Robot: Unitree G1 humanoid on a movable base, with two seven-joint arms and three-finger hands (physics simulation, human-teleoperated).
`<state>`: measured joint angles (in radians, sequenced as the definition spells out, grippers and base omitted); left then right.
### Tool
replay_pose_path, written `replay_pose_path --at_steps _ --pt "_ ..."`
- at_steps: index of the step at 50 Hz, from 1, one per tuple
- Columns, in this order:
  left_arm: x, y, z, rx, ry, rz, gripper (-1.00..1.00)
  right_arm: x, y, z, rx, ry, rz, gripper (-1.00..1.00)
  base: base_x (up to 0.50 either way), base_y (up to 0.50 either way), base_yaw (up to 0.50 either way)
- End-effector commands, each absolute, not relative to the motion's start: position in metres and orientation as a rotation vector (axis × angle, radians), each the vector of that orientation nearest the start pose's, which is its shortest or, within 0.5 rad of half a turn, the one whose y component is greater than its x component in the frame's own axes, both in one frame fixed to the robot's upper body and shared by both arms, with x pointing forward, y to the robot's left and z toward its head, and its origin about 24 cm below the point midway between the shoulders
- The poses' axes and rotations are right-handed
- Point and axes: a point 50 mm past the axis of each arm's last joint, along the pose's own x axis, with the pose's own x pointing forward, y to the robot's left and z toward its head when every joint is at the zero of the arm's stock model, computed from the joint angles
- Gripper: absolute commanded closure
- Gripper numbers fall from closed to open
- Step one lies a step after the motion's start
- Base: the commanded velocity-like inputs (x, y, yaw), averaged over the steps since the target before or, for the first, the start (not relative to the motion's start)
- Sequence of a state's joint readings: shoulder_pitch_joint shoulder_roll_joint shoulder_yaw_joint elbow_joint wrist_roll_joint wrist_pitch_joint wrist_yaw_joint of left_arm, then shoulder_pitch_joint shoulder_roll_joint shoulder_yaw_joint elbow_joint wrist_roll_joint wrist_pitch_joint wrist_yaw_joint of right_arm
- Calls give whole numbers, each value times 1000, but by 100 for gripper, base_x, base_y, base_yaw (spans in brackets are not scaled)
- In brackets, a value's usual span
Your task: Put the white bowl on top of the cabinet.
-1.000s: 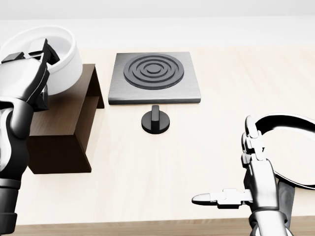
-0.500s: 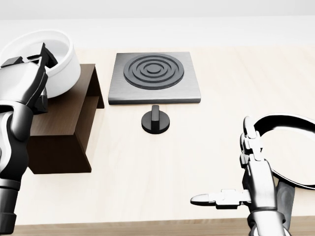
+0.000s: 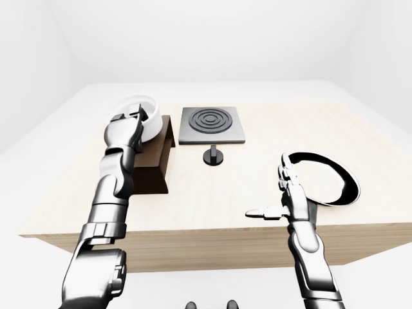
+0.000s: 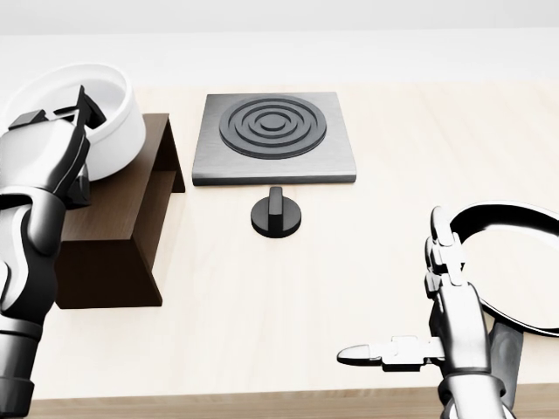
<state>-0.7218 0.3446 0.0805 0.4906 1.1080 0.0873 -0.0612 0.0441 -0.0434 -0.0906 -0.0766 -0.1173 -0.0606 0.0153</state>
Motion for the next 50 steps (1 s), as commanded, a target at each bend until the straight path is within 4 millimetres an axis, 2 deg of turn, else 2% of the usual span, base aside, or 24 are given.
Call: replay_pose_path --at_steps 1,42,43,50 --pt "376 216 168 1340 -96 254 100 244 -180 56 -171 -89 -81 -100 0 0 0" --pt "376 217 162 1346 -70 238 100 243 -179 56 -173 -92 -78 -100 0 0 0" --pt "376 217 160 1349 -67 235 -100 242 -179 56 -173 -92 -78 -100 1 0 0" --pt "376 216 161 1349 -69 231 -100 243 -179 55 -174 -92 -78 -100 0 0 0"
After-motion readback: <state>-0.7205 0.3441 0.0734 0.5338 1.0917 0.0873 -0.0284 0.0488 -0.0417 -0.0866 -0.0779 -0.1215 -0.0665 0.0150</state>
